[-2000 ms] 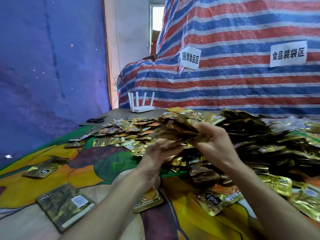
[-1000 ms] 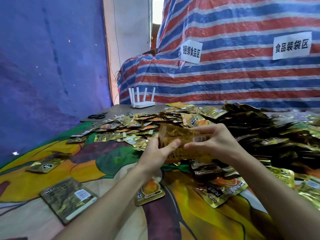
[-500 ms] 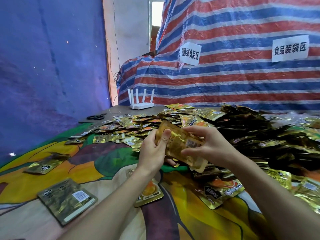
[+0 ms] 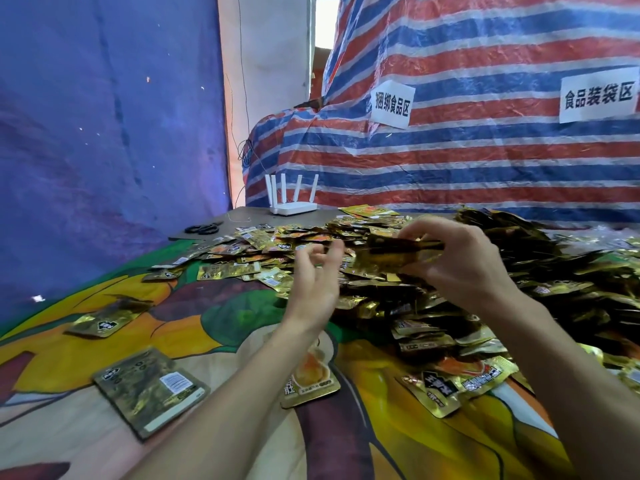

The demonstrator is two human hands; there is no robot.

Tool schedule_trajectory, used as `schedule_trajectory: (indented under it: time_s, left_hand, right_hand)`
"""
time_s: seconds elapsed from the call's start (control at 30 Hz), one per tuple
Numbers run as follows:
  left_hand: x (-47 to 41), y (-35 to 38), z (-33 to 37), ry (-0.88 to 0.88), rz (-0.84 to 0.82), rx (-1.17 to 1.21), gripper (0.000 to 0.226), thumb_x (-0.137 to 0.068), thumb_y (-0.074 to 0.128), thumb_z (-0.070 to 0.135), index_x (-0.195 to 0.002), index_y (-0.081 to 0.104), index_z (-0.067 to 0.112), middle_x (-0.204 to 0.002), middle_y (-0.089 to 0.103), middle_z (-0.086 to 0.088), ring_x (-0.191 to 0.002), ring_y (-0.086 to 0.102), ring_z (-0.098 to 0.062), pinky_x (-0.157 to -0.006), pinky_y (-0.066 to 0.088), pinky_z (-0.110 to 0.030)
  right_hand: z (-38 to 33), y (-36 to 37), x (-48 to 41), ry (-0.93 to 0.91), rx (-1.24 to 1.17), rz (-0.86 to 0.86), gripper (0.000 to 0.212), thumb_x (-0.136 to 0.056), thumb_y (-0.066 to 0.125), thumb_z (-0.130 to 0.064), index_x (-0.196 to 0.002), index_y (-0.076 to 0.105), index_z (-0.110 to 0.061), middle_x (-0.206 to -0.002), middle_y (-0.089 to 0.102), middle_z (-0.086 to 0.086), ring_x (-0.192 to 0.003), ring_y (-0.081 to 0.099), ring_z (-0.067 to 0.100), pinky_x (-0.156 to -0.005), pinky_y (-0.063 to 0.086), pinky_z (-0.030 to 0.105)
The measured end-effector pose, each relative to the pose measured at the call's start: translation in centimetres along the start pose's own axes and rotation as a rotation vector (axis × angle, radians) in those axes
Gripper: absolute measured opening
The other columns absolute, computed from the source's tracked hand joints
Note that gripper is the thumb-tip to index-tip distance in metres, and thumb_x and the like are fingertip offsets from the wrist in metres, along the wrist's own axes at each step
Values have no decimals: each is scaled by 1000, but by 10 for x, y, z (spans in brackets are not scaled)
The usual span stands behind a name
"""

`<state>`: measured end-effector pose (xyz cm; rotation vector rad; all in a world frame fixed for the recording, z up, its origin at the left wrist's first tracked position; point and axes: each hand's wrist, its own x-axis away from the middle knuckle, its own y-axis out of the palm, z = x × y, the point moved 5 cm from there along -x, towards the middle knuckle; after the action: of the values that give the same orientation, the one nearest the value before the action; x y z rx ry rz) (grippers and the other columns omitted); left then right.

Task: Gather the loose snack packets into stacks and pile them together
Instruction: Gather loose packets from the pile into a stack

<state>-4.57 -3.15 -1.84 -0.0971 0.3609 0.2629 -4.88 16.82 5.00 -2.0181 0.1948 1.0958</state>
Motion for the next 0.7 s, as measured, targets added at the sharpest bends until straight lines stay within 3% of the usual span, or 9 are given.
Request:
schedule_trajectory:
  time_s: [0.03, 0.1, 0.17, 0.23, 0.37, 0.43, 0.53, 0.6, 0.7]
  left_hand:
    - [-5, -13, -1, 6, 138, -30, 47, -93, 56, 59, -119, 48, 20, -110, 56, 5, -93, 54, -2, -69, 40, -20]
    - [-9, -36, -7, -19, 343, -102, 20, -97, 62, 29, -109, 53, 17, -97, 55, 7, -85, 54, -7, -67, 41, -23]
    - [-11, -47, -16, -77, 413, -157, 10, -94, 59, 16, -103, 55, 17, -94, 57, 5, -84, 55, -14, -70, 43, -31]
    - [-11, -48, -21, -115, 411, -230, 14, -91, 56, 8, -100, 58, 18, -95, 60, 4, -86, 57, -16, -74, 44, -32]
    - [-11, -44, -23, -124, 336, -399, 27, -87, 52, -3, -95, 60, 21, -103, 60, -1, -95, 57, -23, -80, 51, -37]
    - [-10, -40, -23, -130, 283, -485, 29, -86, 52, -4, -93, 58, 24, -108, 59, -2, -100, 57, -24, -82, 52, -38]
    - [-18, -41, -18, -157, 172, -588, 29, -85, 52, -1, -89, 56, 28, -111, 59, -3, -105, 57, -26, -89, 53, -42]
    - [-32, -52, -13, -172, 103, -649, 25, -87, 53, 1, -89, 57, 26, -108, 61, -1, -103, 58, -26, -92, 53, -44]
    - [-57, -80, -11, -179, 48, -799, 18, -87, 54, 5, -93, 57, 21, -108, 60, -1, -103, 58, -24, -93, 52, -42]
  right_hand:
    - [0, 0, 0, -22, 65, 51, 42, -70, 89, -12, -104, 73, -33, -107, 71, -15, -106, 66, 22, -90, 49, 48]
    - [5, 15, 2, 21, 197, -89, 43, -74, 78, -4, -104, 69, -33, -111, 65, -13, -117, 57, 22, -99, 36, 45]
    - [17, 33, 11, 192, 256, -409, 48, -73, 67, -7, -108, 61, -38, -114, 54, -11, -120, 48, 23, -101, 29, 46]
    - [22, 32, 19, 338, 236, -577, 47, -66, 58, -21, -108, 56, -41, -117, 51, -7, -109, 48, 25, -98, 33, 47]
    - [20, 19, 17, 399, 134, -475, 52, -54, 42, -30, -101, 63, -41, -113, 60, -1, -96, 47, 24, -92, 41, 43]
    - [13, 18, 16, 376, 153, -398, 55, -59, 44, -30, -109, 67, -35, -117, 59, 3, -103, 48, 27, -95, 43, 44]
    - [-8, 21, 7, 278, 114, -237, 42, -77, 56, -21, -117, 68, -26, -122, 61, 6, -116, 51, 30, -97, 44, 46]
    - [-26, 34, -4, 187, 81, -251, 37, -83, 60, -20, -118, 68, -26, -124, 63, 3, -118, 53, 26, -98, 46, 44]
    - [-46, 69, -26, 96, 85, -404, 40, -86, 59, -25, -126, 63, -25, -127, 65, 4, -118, 57, 24, -99, 50, 44]
